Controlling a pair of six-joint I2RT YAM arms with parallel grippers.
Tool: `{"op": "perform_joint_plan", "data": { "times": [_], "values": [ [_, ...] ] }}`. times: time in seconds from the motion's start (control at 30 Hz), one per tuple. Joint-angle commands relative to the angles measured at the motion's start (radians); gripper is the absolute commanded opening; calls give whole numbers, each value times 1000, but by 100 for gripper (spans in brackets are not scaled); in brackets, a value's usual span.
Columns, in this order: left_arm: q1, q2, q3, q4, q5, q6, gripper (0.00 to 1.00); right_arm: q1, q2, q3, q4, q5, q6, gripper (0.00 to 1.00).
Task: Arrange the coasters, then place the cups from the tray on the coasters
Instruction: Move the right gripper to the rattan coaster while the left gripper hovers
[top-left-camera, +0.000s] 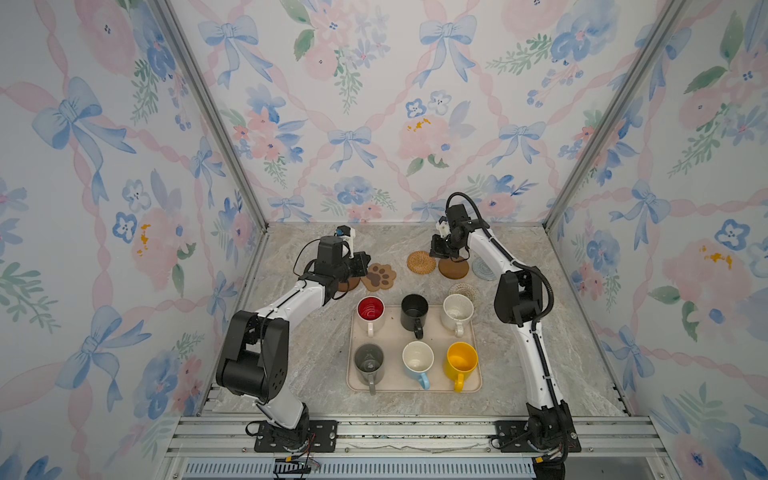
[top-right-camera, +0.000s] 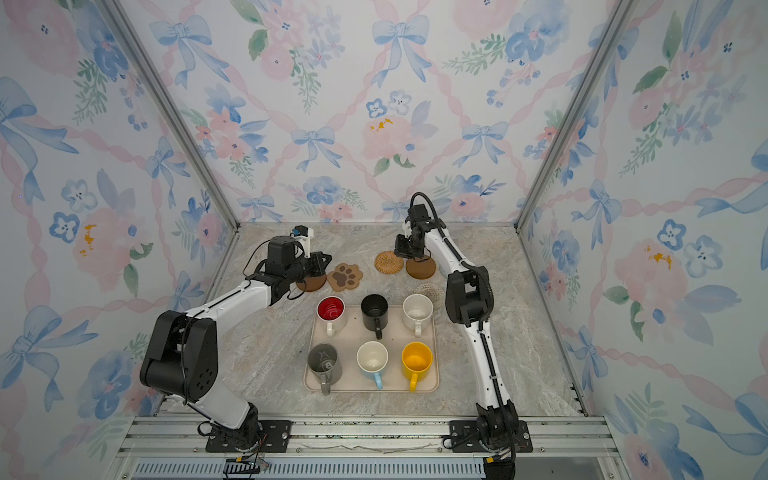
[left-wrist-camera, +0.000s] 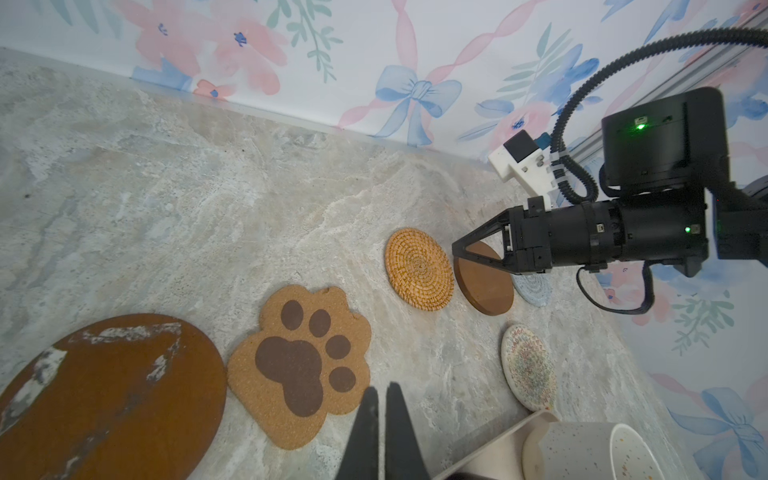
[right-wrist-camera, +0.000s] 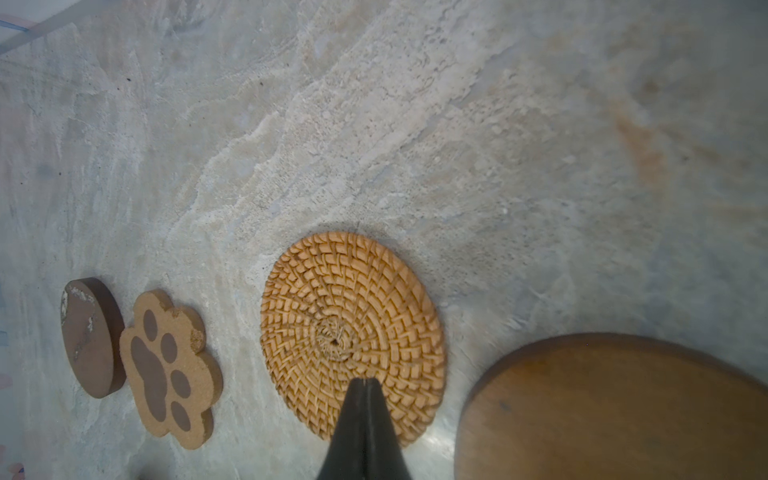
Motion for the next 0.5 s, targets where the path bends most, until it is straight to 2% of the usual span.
{"op": "perform_joint_plan", "data": {
  "times": [0.0, 0.47],
  "values": [
    [-1, -50, -32, -34, -31, 5, 0, -6, 26, 44, -13, 9, 9, 0],
    [-9, -131, -99, -3, -49, -30, 0, 42, 91, 30, -32, -10, 0, 0]
  ]
}}
